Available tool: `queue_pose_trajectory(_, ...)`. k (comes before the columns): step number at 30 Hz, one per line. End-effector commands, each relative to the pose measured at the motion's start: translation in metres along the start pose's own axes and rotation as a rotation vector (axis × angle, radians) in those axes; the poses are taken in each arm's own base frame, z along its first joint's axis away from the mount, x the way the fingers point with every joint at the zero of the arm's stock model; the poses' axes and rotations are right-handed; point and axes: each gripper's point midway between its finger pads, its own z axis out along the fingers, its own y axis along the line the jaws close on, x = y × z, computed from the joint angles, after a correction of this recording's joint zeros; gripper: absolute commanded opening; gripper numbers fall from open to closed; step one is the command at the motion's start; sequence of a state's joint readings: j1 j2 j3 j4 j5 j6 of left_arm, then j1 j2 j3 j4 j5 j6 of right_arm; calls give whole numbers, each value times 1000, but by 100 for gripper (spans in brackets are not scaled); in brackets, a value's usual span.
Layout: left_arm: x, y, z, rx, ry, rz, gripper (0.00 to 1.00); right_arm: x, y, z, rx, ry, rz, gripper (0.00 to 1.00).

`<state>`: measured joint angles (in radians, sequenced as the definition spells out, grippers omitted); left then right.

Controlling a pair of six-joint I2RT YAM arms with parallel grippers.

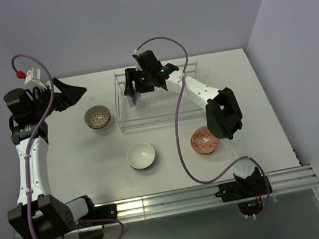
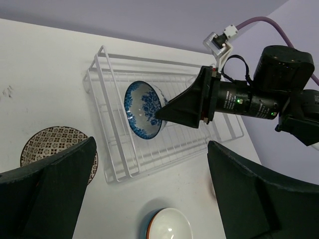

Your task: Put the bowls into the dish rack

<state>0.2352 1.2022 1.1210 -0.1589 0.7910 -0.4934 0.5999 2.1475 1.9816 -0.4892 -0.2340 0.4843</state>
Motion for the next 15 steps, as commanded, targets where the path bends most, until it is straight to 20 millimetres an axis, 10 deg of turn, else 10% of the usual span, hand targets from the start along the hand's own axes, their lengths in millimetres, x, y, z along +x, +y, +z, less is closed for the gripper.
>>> queue_pose_trajectory(1, -14, -19, -10, 60, -60, 65, 100, -45, 18, -11, -21, -148, -77, 0)
queue_pose_trajectory(15, -9, -7, -8, 38, -49, 57, 99, -32, 10, 10, 34, -128, -86, 0)
